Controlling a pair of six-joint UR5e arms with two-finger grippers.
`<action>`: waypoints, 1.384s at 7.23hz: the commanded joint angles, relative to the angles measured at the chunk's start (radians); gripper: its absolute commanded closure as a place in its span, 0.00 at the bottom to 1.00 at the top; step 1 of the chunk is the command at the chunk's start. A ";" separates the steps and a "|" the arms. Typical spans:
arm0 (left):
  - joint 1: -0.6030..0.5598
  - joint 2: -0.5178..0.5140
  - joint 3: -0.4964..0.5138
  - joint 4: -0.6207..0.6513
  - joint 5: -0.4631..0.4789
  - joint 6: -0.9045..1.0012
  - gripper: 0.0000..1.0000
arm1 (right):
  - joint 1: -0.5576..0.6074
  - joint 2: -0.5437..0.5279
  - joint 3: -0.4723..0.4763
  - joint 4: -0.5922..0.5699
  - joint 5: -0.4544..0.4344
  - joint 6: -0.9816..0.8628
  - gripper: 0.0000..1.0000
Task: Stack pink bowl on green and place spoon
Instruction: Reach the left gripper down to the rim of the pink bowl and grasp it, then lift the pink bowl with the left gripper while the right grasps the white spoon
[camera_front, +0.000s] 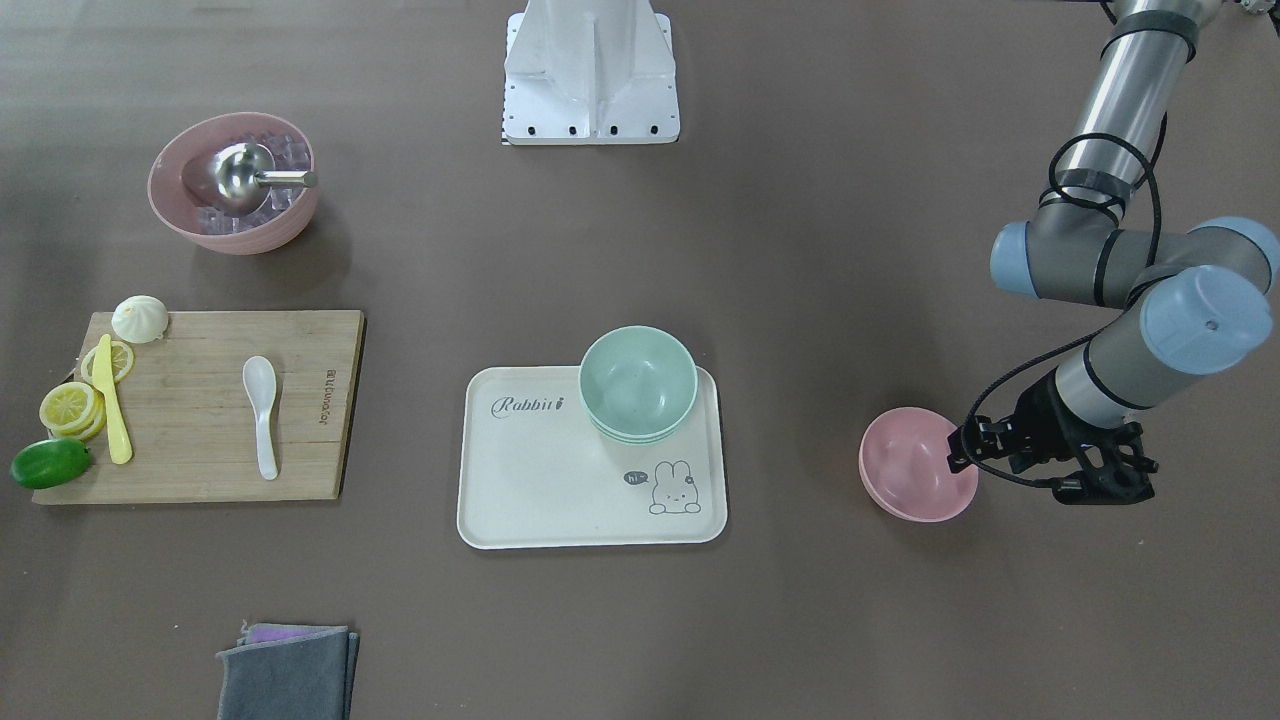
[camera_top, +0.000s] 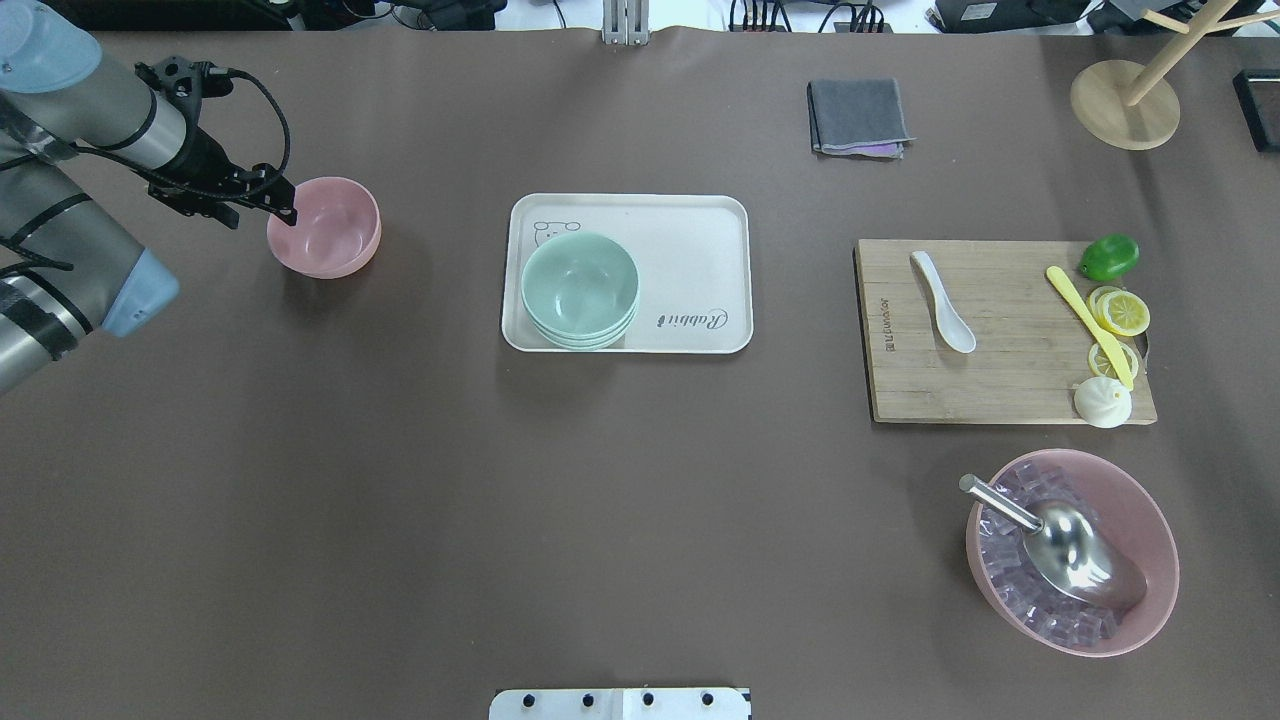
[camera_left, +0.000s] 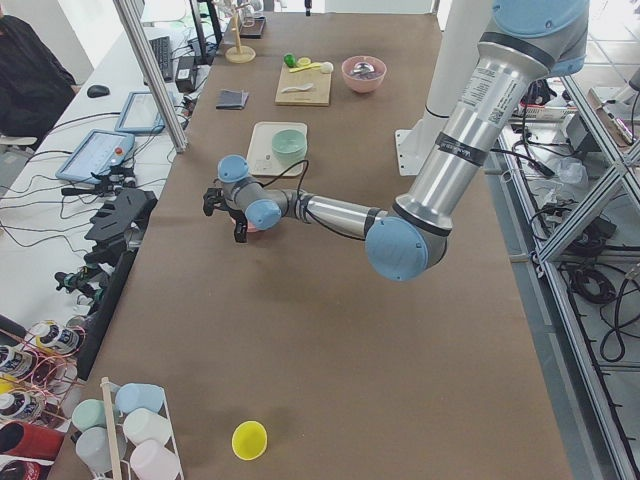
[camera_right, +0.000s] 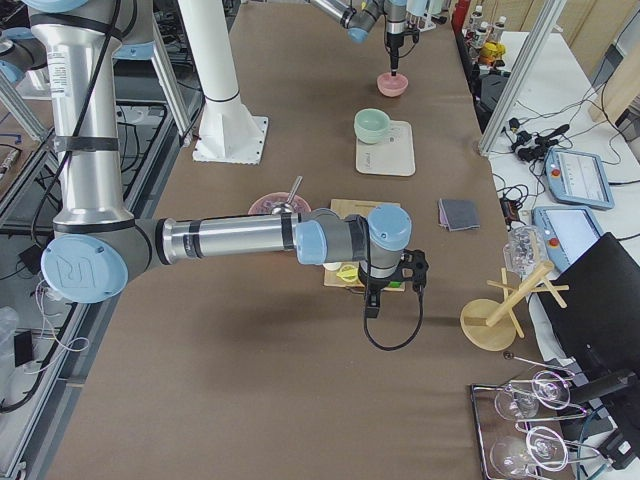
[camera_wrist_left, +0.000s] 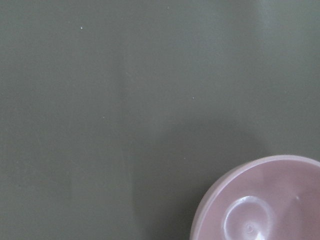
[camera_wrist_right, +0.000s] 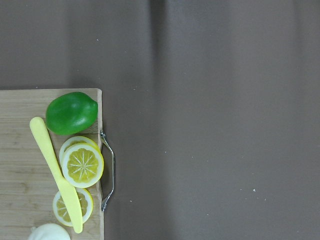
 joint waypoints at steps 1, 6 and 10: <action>0.007 -0.001 0.003 -0.001 0.001 -0.001 0.55 | 0.000 0.002 0.000 0.000 0.000 0.001 0.00; -0.008 -0.009 -0.024 0.008 -0.096 -0.007 1.00 | 0.000 0.016 0.004 -0.001 0.020 0.000 0.00; -0.177 -0.011 -0.156 0.163 -0.332 -0.073 1.00 | -0.105 0.179 0.018 0.003 0.081 0.270 0.00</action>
